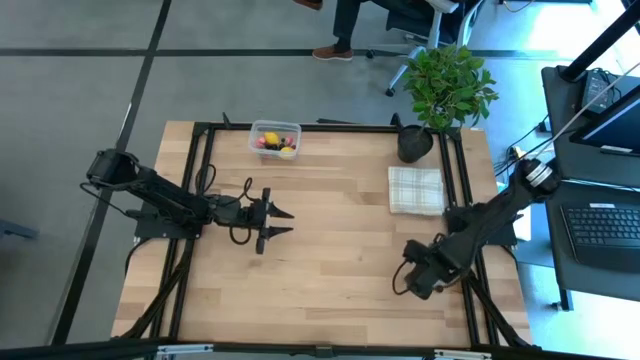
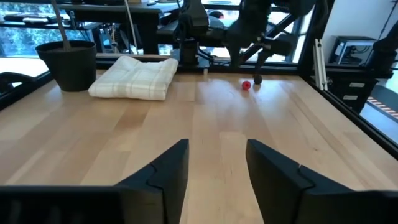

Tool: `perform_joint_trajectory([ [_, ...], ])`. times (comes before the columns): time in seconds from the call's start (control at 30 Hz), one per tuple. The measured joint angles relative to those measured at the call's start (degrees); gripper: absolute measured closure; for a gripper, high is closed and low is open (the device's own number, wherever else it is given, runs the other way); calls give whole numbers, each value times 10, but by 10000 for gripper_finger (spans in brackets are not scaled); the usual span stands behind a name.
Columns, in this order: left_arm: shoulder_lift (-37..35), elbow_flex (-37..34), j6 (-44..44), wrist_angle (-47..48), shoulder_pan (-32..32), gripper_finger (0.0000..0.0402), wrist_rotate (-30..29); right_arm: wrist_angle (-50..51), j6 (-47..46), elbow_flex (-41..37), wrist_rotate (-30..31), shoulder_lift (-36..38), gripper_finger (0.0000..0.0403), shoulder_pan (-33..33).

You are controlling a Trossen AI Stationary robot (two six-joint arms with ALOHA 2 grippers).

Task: Pick and placing Produce into tupperware
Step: Put the red raspberry into the transparent bin

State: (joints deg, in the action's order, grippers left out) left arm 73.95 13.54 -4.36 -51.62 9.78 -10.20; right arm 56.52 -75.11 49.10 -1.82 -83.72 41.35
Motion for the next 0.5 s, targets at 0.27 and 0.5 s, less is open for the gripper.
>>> perform_joint_trajectory([
  [0.27,0,0,-1,1,0,264,11,-34,4,0,-13,-47,151,15],
  [0.5,0,0,-2,1,1,279,11,-50,6,-6,-14,-65,151,28],
])
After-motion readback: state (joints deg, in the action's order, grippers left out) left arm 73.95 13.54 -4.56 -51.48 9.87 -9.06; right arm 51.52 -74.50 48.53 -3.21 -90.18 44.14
